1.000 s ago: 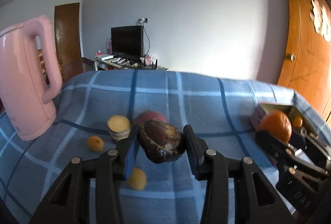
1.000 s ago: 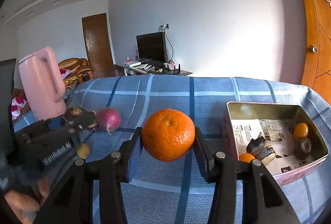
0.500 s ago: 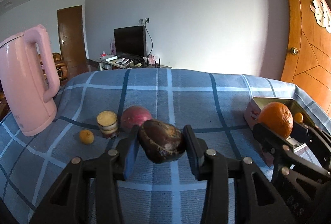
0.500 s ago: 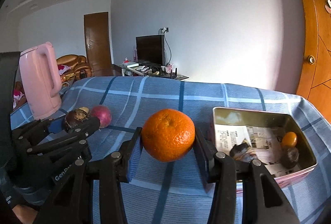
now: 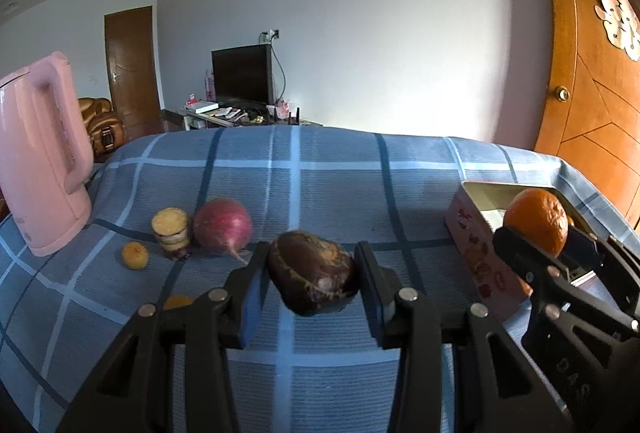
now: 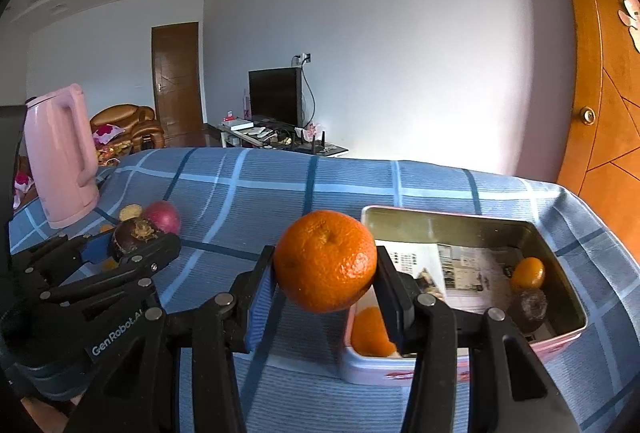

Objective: Organize fruits
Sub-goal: 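Carry the orange in the right tool while the left tool carries the dark fruit to the tin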

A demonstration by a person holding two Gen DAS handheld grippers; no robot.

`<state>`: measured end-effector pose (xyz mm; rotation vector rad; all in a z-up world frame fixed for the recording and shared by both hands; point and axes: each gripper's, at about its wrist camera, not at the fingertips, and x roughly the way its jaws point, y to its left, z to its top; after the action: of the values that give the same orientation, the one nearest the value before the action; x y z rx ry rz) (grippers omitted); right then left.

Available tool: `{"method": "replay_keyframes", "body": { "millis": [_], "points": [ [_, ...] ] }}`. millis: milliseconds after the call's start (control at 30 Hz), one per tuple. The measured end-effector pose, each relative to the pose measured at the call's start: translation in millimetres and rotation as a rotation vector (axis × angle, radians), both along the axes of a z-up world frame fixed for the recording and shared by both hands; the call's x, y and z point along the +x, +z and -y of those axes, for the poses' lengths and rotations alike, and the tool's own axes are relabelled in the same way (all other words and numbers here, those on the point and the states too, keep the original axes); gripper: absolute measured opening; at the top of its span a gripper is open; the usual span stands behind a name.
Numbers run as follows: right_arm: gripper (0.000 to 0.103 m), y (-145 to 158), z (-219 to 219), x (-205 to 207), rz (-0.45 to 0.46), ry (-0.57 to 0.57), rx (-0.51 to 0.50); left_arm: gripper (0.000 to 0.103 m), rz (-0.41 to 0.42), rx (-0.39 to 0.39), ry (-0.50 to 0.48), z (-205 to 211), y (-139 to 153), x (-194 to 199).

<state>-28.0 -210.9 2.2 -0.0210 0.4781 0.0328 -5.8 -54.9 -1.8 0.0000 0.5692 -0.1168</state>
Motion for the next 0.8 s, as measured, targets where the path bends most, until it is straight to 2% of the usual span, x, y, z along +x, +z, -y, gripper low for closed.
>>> {"method": "replay_keyframes", "body": {
  "millis": [533,800],
  "points": [
    [0.049,3.2,51.4,-2.7,0.012,-0.064,-0.037,0.044,0.005,-0.003,-0.057,51.6,1.1,-1.9],
    [0.049,3.6,89.4,-1.2,0.013,-0.131,-0.035,0.044,0.012,-0.004,-0.112,82.4,2.6,-1.7]
  ]
}}
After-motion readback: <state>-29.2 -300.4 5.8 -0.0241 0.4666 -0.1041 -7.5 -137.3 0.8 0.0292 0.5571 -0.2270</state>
